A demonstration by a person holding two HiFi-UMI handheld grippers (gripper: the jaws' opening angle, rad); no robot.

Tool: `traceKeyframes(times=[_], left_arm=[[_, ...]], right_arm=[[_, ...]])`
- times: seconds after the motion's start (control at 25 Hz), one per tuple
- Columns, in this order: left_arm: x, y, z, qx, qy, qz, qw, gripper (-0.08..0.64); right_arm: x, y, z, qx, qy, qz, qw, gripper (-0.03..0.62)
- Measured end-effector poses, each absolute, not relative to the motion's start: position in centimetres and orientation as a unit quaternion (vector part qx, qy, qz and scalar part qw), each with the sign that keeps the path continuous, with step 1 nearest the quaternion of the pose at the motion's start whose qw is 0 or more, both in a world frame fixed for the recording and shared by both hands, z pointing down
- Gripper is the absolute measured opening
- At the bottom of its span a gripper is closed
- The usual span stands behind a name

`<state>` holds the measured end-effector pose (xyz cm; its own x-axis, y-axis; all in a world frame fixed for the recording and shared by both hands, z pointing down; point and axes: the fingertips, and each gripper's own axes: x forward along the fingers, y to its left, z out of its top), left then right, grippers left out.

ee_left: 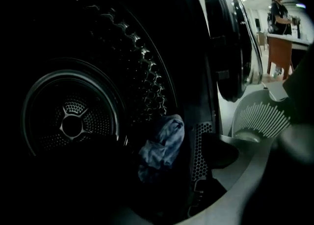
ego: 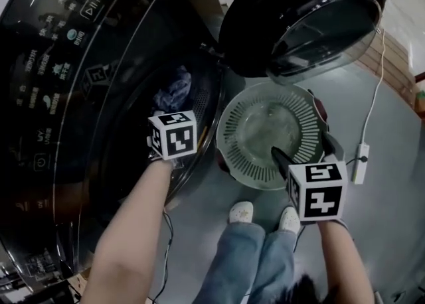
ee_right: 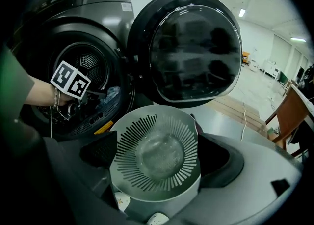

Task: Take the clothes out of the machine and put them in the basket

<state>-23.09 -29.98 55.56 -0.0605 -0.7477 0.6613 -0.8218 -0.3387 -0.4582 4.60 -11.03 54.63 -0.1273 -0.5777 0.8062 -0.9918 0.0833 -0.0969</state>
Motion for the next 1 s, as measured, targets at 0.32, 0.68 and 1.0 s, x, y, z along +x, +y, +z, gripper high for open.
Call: traceKeyframes(times=[0.32, 0.68, 1.0], left_arm=[[-23.8, -32.1, 59.1, 0.653, -0.528, 0.542, -0.032, 0.528], [-21.7, -31.8, 59.7, 0.687, -0.433, 0.57, -0.124, 0.426], [-24.3, -32.0, 60.6, 0.667, -0.495, 0.551, -0.088, 0.357]], right_arm=[[3.7, -10.3, 59.0, 0.581, -0.664, 0.358, 0.304, 0.511], [2.3, -11.1, 59.7, 0.572, -0.671, 0.371, 0.292, 0.503], [1.9, -11.2, 60.5, 0.555, -0.678, 0.373, 0.306, 0.499]])
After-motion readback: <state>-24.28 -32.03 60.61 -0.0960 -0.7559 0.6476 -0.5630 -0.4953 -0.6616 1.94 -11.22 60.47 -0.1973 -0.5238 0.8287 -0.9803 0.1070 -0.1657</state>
